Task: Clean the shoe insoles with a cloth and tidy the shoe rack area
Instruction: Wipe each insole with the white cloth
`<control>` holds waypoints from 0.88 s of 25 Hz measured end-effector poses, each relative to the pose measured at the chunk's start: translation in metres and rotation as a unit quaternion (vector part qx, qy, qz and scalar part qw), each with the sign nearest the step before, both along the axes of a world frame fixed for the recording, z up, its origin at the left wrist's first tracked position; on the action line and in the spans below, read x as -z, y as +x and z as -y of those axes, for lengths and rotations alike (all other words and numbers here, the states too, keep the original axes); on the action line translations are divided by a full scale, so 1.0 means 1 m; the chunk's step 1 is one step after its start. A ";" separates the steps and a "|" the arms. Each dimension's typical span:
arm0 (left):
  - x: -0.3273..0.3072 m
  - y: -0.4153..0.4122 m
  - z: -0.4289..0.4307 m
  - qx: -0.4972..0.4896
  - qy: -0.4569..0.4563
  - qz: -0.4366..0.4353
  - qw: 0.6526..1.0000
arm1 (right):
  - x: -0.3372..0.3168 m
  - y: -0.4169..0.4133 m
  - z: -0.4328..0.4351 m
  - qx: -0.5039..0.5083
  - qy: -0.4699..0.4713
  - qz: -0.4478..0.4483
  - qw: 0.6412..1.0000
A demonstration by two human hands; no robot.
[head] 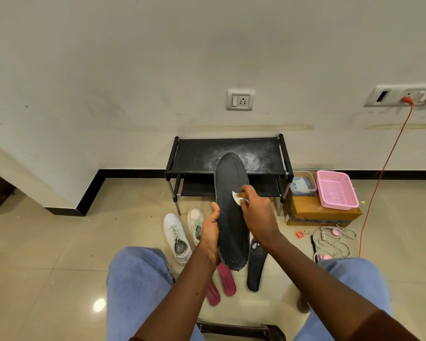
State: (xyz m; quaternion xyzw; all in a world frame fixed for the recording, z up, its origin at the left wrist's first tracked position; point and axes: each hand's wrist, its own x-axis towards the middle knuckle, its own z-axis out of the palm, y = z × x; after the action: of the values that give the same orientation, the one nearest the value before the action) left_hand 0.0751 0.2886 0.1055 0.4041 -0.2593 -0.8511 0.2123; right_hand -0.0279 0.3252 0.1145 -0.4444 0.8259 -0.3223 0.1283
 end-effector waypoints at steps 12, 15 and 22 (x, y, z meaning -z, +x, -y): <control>0.011 0.005 0.018 0.016 -0.004 -0.078 0.997 | 0.004 -0.006 -0.015 -0.027 -0.055 0.046 0.997; 0.012 0.002 0.028 0.017 0.006 -0.079 0.997 | 0.003 -0.004 -0.019 -0.043 -0.072 0.072 0.994; 0.003 0.001 0.029 -0.040 0.008 -0.038 0.998 | 0.006 0.017 -0.036 -0.150 -0.003 0.033 0.988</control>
State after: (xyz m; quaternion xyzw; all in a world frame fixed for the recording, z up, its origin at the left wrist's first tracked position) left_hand 0.0761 0.2592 0.1021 0.3829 -0.2280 -0.8589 0.2524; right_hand -0.0105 0.3613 0.1083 -0.5532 0.7442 -0.3159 0.2010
